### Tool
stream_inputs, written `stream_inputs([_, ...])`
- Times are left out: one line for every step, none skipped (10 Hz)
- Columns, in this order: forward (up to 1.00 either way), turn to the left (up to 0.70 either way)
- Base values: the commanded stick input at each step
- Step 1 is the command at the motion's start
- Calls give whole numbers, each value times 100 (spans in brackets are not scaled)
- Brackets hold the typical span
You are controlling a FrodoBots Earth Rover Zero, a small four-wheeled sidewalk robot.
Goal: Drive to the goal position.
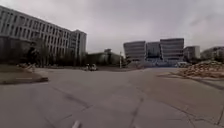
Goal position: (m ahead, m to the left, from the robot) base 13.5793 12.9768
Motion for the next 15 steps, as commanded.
stream_inputs([70, 0])
stream_inputs([70, 0])
stream_inputs([70, 0])
stream_inputs([70, 0])
stream_inputs([70, 0])
stream_inputs([70, 0])
stream_inputs([70, 0])
stream_inputs([70, 0])
stream_inputs([70, 0])
stream_inputs([70, 5])
stream_inputs([70, 29])
stream_inputs([70, 27])
stream_inputs([70, 2])
stream_inputs([70, 0])
stream_inputs([70, 0])
